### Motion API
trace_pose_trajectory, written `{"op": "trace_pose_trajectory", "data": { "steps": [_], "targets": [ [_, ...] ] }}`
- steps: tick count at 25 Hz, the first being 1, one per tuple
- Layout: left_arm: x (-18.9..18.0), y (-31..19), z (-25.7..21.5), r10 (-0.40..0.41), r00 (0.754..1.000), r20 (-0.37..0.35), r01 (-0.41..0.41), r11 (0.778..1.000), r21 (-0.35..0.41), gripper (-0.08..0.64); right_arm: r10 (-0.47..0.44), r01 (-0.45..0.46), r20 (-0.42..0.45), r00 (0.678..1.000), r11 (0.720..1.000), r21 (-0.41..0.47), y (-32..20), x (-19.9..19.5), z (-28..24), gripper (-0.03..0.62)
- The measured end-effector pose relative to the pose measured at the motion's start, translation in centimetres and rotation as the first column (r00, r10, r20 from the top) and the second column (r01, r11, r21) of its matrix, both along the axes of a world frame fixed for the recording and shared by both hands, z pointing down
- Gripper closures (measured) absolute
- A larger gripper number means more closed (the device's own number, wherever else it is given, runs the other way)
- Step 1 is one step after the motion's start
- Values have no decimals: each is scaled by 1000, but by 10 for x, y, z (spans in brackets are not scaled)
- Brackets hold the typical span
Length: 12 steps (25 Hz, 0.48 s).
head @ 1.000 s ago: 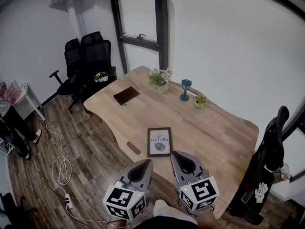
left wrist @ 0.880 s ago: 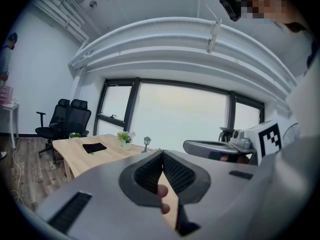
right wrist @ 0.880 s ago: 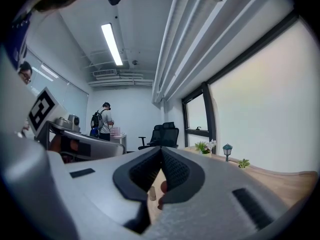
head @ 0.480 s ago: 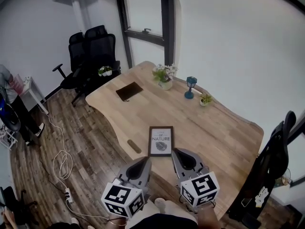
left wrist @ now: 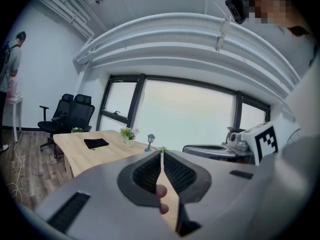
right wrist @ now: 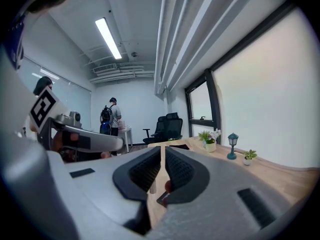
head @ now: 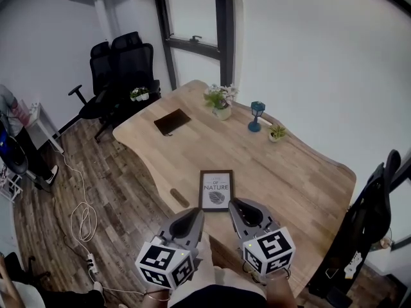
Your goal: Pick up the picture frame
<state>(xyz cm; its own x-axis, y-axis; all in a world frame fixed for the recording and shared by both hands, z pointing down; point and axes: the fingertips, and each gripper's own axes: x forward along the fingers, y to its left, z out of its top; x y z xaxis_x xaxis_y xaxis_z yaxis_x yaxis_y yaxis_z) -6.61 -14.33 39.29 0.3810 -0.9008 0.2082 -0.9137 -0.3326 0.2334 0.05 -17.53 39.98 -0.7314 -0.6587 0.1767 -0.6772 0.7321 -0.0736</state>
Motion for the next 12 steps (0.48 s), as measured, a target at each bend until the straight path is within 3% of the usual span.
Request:
{"op": "trace_pose_trajectory", "data": {
  "steps": [9,12],
  "targets": [
    [-14,-27,11,13,999,-40,-14,1000,-21,479,19,-20,-31,999,999,-29,-25,-4,14,583],
    [-17,-38,18,22,999,-45,-24,999,-38,463,13,-16,-44,999,998,-56,-34,-5,21,533]
  ]
}}
